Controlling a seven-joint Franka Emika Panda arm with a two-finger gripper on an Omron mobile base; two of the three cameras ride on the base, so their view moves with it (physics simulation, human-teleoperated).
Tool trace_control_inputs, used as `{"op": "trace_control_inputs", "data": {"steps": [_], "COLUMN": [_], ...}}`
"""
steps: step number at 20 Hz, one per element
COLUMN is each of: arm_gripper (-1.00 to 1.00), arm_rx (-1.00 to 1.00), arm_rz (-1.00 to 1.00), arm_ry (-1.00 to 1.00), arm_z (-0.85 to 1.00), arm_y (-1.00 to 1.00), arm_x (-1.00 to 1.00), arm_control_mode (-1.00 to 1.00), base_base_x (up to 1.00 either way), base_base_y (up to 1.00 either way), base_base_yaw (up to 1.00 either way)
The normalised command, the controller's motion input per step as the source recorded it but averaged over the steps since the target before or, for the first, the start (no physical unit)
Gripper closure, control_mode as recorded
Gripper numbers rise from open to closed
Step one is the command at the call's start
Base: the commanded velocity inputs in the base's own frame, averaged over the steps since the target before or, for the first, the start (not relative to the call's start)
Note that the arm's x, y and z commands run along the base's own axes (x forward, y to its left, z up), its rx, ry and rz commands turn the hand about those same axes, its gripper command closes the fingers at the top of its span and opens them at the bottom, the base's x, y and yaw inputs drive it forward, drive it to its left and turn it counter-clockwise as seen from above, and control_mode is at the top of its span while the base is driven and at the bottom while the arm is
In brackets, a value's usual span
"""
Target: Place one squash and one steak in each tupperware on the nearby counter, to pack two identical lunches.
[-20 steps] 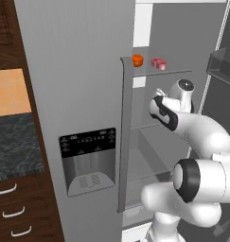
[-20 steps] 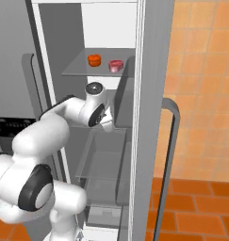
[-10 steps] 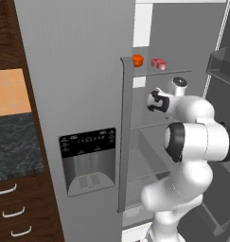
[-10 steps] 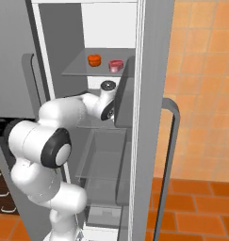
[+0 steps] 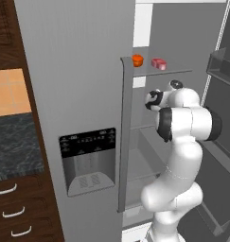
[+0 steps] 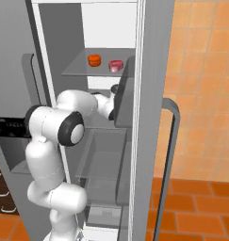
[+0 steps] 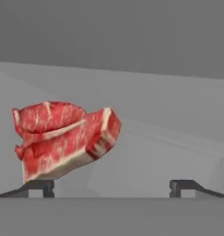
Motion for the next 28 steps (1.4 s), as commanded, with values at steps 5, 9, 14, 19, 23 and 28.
{"op": "trace_control_inputs", "data": {"steps": [5, 9, 14, 19, 23, 28], "arm_gripper": [-1.0, -1.0, -1.0, 1.0, 1.0, 1.0], "arm_rx": [0.0, 0.0, -0.01, -0.01, 0.0, 0.0], "arm_rz": [-0.01, 0.0, 0.0, 0.0, 0.0, -0.02], "arm_ry": [0.01, 0.0, 0.0, 0.0, 0.0, 0.0], "arm_z": [-0.18, -0.27, -0.5, -0.23, -0.06, 0.0], "arm_y": [-0.22, -0.08, 0.15, 0.55, 0.24, 0.02], "arm_x": [0.71, 0.69, 0.16, -0.2, 0.0, -0.51], "arm_control_mode": [-1.0, -1.0, -1.0, -1.0, -1.0, -1.0], "base_base_x": [0.0, 0.0, 0.0, 0.0, 0.0, 0.0], "base_base_y": [0.0, 0.0, 0.0, 0.0, 0.0, 0.0], "base_base_yaw": [0.0, 0.0, 0.0, 0.0, 0.0, 0.0]}}
